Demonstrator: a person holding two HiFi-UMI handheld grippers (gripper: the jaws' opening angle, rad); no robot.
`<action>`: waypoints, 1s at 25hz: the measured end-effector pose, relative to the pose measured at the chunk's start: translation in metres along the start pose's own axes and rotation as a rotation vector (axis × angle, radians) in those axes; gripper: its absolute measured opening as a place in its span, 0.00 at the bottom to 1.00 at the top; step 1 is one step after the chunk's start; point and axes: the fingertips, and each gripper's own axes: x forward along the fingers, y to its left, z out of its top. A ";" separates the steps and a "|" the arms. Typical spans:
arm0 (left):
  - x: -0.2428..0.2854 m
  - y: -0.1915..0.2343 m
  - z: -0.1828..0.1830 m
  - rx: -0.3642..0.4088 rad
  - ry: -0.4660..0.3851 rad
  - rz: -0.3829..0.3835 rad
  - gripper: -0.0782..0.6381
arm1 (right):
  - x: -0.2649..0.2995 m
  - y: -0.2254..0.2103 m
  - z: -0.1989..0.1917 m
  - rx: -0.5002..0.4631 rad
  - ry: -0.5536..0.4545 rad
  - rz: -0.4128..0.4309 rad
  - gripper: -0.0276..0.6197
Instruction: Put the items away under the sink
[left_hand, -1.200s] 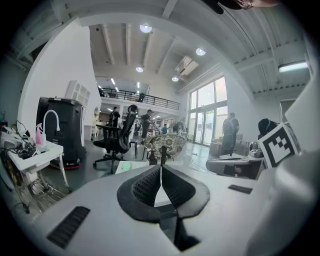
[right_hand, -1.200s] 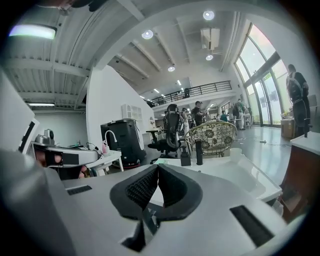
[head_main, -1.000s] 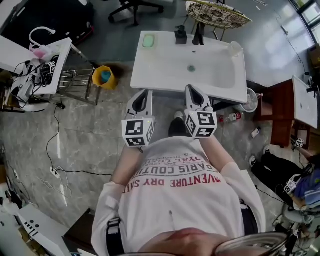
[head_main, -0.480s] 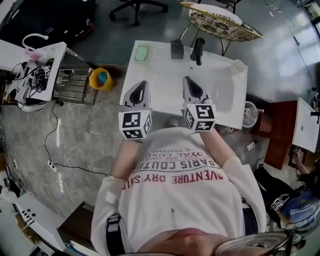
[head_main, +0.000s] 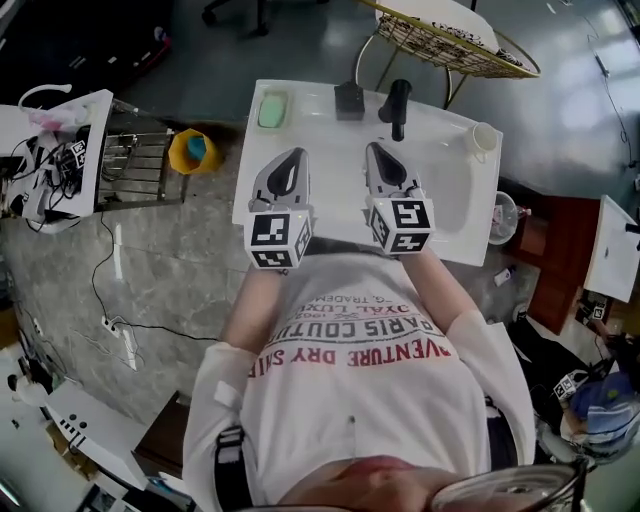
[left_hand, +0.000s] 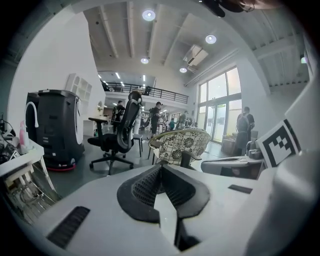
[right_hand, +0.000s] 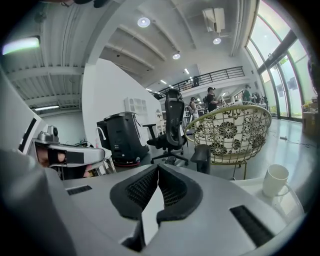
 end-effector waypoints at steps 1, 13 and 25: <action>0.007 0.003 0.000 0.001 0.004 -0.012 0.15 | 0.006 0.000 0.000 0.001 0.002 -0.005 0.08; 0.086 0.049 -0.017 -0.009 0.104 -0.169 0.15 | 0.082 -0.012 -0.021 -0.003 0.069 -0.150 0.08; 0.135 0.064 -0.060 -0.057 0.192 -0.306 0.15 | 0.167 -0.046 -0.074 0.010 0.094 -0.338 0.60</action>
